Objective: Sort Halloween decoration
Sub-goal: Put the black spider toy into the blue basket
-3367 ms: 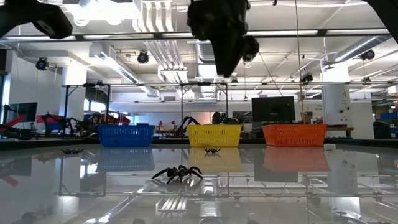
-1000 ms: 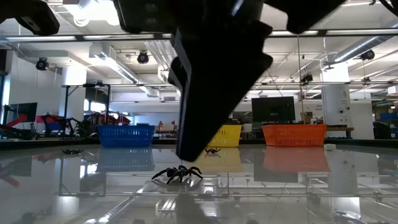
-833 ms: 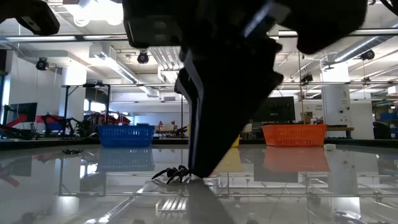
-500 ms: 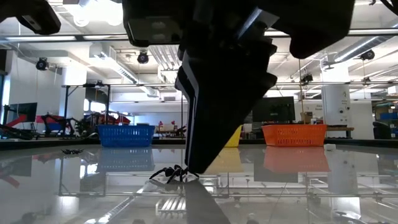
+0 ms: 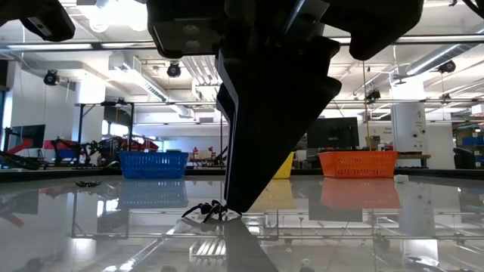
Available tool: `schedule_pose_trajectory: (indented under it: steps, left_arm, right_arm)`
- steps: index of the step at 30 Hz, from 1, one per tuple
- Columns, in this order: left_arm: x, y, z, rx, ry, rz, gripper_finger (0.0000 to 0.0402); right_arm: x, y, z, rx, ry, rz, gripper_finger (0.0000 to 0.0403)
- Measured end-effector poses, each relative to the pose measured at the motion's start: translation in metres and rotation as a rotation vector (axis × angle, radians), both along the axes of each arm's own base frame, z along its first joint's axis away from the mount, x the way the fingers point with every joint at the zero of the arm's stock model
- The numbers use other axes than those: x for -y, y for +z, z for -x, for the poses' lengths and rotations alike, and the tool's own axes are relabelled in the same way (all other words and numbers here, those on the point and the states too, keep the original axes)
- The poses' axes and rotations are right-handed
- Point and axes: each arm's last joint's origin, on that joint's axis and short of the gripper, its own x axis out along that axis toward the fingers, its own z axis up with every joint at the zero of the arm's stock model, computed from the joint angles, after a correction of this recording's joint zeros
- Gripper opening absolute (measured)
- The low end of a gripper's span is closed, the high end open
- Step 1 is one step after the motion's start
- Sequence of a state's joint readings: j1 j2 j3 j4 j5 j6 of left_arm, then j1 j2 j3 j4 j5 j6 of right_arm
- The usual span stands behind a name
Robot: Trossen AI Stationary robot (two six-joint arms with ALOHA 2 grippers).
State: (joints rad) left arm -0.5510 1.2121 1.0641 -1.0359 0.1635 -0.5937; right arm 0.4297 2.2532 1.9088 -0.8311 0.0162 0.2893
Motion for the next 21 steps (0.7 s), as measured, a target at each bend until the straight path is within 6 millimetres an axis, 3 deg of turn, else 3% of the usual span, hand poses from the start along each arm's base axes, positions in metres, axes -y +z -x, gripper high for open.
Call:
schedule_pose_trajectory:
  steps: [11,21]
  left_arm:
    - [0.000,0.000,0.000,0.001,0.000,0.000,0.0114]
    - [0.000,0.000,-0.001,0.018,0.010,-0.018,0.0114]
  right_arm:
    - [0.000,0.004,-0.003,0.041,-0.001,-0.022,0.0153]
    - [0.001,-0.010,-0.010,0.045,-0.008,-0.042,0.0155]
